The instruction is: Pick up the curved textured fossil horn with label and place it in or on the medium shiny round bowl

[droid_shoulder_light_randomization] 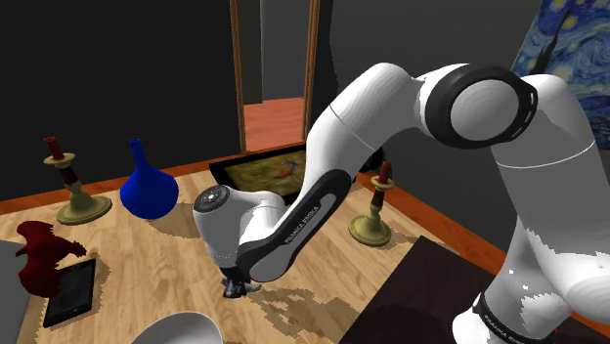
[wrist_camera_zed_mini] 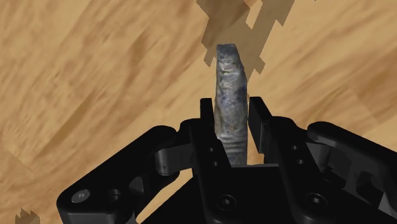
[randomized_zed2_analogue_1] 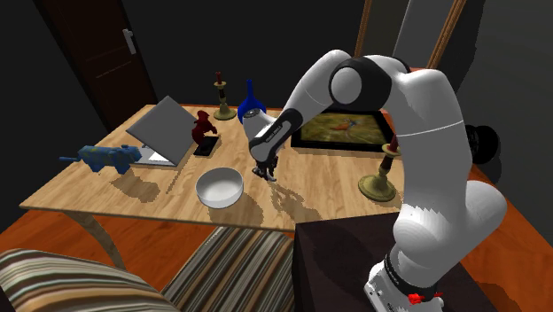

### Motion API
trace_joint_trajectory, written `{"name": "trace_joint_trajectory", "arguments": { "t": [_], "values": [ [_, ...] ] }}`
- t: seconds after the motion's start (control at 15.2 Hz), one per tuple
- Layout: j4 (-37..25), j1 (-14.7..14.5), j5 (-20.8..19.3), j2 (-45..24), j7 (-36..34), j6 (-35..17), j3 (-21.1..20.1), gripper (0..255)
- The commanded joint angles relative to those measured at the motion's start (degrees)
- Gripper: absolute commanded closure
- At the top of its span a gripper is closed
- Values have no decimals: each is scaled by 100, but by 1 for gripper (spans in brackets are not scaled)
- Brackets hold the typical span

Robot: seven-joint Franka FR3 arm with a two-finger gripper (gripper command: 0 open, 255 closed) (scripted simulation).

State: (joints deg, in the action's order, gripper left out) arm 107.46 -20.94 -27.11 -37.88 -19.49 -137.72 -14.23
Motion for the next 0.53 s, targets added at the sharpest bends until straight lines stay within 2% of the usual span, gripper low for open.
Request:
{"name": "trace_joint_trajectory", "arguments": {
  "t": [0.0,0.46],
  "values": [
    [38,28,43,114,38,71,-36,255],
    [115,124,232,533,199,396,-175,255]
  ]
}}
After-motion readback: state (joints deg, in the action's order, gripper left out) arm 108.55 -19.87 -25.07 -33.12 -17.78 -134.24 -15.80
